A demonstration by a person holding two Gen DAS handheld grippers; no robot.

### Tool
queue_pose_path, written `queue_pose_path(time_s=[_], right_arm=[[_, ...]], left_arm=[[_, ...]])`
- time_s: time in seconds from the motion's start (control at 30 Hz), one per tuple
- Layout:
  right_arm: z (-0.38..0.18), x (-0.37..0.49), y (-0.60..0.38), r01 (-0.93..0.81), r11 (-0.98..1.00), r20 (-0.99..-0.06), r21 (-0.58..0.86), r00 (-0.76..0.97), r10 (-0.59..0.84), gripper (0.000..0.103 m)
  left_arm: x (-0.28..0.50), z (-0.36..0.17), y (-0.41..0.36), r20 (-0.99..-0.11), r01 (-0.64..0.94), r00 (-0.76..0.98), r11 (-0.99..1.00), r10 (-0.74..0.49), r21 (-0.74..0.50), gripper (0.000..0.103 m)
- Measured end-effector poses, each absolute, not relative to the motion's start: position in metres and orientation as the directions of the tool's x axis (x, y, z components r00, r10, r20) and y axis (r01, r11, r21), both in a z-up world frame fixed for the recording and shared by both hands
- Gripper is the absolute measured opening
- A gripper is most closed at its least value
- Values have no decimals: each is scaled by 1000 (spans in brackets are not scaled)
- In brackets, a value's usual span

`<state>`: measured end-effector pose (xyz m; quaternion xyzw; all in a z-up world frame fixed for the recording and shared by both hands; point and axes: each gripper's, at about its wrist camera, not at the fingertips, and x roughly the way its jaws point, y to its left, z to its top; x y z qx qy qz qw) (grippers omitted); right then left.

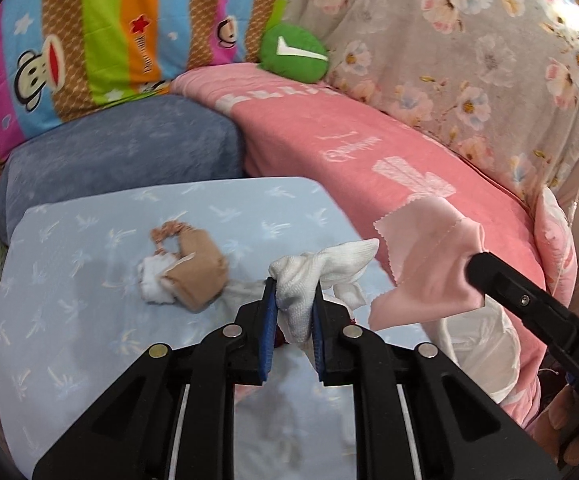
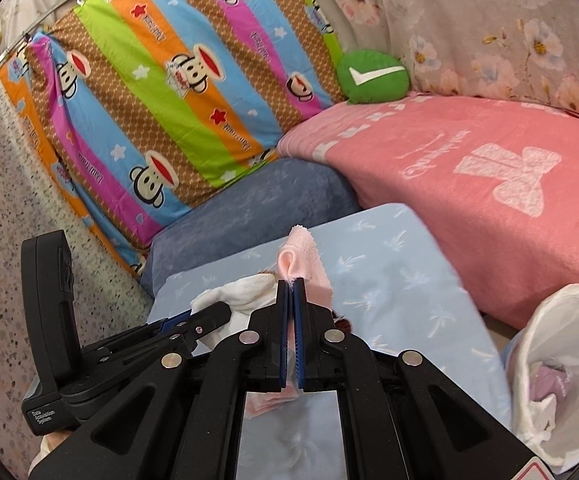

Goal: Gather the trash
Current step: 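Carry the white sock and pink cloth over the trash bin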

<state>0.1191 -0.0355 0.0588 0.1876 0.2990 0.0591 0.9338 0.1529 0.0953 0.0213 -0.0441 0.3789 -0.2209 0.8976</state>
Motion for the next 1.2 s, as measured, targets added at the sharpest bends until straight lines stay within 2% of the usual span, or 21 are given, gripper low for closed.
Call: queue_pose_path(time_s=[0.5,1.2], right_arm=[[79,54,-143,140,908,-484,396,872,77,3],[54,-9,-257,329,834,-496,443,865,-78,3]], left_arm=[[120,45,-13,-634,538,567,819,-526,-198,16],[79,39,-128,-670,701,437,694,-600,-164,16]])
